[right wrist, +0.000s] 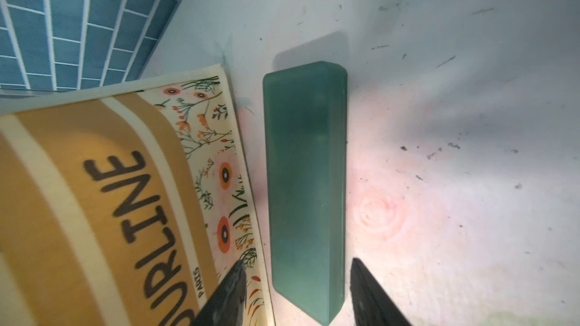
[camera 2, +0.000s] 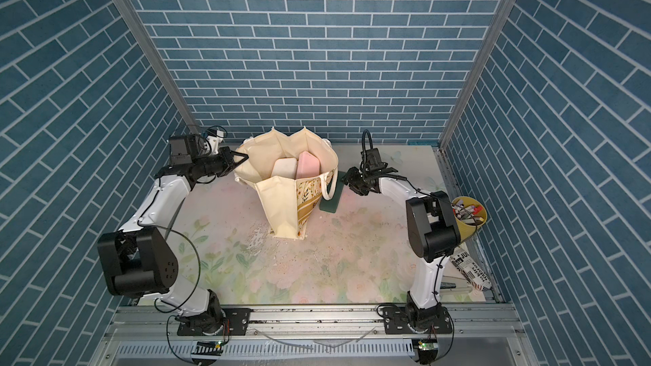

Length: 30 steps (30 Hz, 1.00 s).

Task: Take out the pencil case from the canvas bag
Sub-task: Place the pencil case at the center of the board.

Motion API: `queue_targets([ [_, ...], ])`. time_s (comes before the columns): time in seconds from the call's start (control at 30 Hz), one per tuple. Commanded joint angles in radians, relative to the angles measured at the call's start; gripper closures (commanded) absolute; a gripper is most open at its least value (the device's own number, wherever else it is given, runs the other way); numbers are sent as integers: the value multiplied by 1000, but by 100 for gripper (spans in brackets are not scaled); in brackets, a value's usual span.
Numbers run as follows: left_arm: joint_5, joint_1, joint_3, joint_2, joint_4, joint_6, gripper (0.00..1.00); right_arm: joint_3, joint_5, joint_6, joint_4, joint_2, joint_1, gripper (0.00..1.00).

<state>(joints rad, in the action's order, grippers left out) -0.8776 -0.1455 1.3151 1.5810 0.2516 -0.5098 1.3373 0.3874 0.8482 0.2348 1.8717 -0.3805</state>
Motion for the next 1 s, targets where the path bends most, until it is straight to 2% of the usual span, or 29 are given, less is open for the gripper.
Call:
queue_targets([
  [0.0,-22,-9,-12,-40,-43,2,100,-44,-34,-41,46,-80,-2,47],
  [0.27,-32,-12,-25,-55,-85,-10,100,-101,-116,-62,126,-269,-18,49],
  [0.5,-41,-41,-55,-36,-179,-63,100,-74,-176,-102,204,-395,-57,48],
  [0.73,-71,-42,-123,-10,-372,-211,100,86,-182,-170,302,-423,-72,49],
  [0.97,-80,-38,-129,-15,-395,-233,100,186,-196,-151,271,-394,-98,51],
])
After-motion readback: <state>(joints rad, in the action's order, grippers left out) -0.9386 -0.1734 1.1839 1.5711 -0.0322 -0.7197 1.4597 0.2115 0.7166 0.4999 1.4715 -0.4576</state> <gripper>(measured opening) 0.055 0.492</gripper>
